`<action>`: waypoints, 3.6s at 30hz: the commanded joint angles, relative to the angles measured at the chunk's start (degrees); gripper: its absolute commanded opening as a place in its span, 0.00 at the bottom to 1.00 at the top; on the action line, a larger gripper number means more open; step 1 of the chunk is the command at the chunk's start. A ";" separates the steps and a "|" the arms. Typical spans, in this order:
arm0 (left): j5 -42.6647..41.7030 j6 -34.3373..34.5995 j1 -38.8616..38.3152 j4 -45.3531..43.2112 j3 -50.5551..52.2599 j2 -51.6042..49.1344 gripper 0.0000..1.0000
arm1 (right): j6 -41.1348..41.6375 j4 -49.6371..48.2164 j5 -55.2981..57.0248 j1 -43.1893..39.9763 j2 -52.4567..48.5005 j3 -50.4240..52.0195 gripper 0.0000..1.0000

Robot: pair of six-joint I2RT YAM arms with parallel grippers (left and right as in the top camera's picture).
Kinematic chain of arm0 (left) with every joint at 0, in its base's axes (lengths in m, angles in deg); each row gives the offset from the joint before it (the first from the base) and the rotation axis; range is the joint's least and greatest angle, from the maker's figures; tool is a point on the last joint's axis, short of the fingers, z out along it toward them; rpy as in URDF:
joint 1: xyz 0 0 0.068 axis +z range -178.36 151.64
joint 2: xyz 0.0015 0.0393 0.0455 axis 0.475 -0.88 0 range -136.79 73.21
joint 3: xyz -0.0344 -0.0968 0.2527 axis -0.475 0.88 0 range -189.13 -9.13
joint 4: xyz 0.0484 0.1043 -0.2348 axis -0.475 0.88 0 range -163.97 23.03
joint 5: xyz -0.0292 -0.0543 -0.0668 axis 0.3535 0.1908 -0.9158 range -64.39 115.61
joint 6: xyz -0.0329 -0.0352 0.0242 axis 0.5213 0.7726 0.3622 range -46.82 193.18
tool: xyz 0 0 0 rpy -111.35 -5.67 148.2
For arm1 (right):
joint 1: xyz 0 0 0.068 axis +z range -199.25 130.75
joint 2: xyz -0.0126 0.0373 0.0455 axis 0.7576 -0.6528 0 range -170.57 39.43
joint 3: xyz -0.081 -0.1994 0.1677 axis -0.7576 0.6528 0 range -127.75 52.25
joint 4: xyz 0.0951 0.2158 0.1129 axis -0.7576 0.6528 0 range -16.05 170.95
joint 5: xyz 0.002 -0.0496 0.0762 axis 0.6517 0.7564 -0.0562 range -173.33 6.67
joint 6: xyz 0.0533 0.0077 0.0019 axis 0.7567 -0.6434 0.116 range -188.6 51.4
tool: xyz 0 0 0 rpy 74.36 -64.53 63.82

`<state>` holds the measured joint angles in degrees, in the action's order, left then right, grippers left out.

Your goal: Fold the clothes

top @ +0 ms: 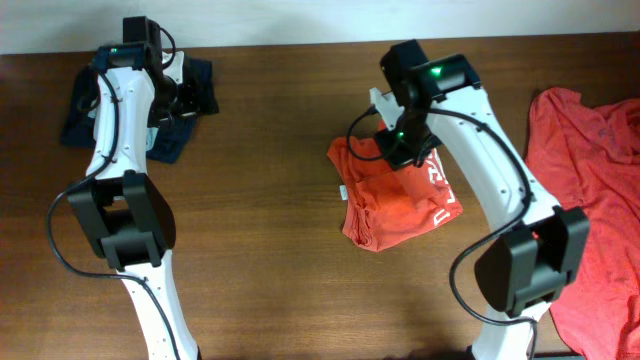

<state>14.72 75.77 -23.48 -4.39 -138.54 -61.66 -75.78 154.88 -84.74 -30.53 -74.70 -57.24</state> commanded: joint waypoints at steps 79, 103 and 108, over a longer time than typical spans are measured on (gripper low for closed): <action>0.22 -0.92 0.13 -0.11 -0.83 0.63 0.99 | -8.70 -34.69 -38.25 -21.33 8.07 21.27 0.05; 0.22 -0.90 0.13 -0.11 -0.83 0.63 0.99 | -7.98 -52.41 -40.81 -17.46 -1.38 33.20 0.11; 0.22 -0.92 0.13 -0.11 -0.83 0.63 0.99 | -8.00 -39.21 -41.27 -18.03 0.44 24.22 0.10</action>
<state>14.69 75.77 -23.48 -4.43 -138.54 -61.66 -83.94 112.41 -124.13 -47.99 -76.99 -27.56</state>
